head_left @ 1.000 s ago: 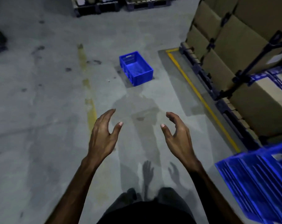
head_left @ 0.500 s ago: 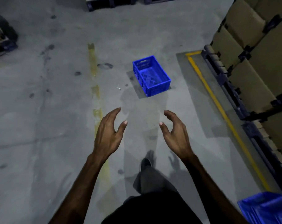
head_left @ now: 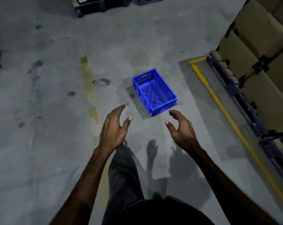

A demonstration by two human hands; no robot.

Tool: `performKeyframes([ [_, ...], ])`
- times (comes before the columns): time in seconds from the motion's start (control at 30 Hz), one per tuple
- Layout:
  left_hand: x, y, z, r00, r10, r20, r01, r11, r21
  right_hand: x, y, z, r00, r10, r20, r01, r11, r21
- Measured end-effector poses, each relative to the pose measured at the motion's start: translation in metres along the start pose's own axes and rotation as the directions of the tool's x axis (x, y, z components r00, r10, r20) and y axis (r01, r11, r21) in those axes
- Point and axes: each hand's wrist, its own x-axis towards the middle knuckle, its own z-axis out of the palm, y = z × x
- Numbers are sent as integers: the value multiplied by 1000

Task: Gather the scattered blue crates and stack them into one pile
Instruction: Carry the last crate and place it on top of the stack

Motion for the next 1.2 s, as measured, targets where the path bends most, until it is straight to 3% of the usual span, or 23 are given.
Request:
performKeyframes([
  [0.2,188,-57,4,981,35,191,-42,999,31,123,11,55,986,138,-94,-139,990,-3],
  [0.43,389,-105,30,900,69,431,-160,971,178,240,41,104,918,352,-180,-355,935,17],
  [0.7,559,-181,154,842,32,538,-179,958,223,359,157,185,795,569,-209,-544,822,170],
  [0.9,671,-288,302,841,-133,525,2,970,242,436,310,275,665,721,-194,-691,693,205],
  [1.03,717,-360,401,831,-288,475,226,957,185,463,411,344,495,864,-92,-800,495,340],
  [1.1,730,-392,447,813,-344,470,330,937,115,470,455,378,476,878,-41,-806,455,378],
  [1.2,750,-450,511,803,-410,432,438,898,38,478,507,421,495,865,-84,-776,483,405],
])
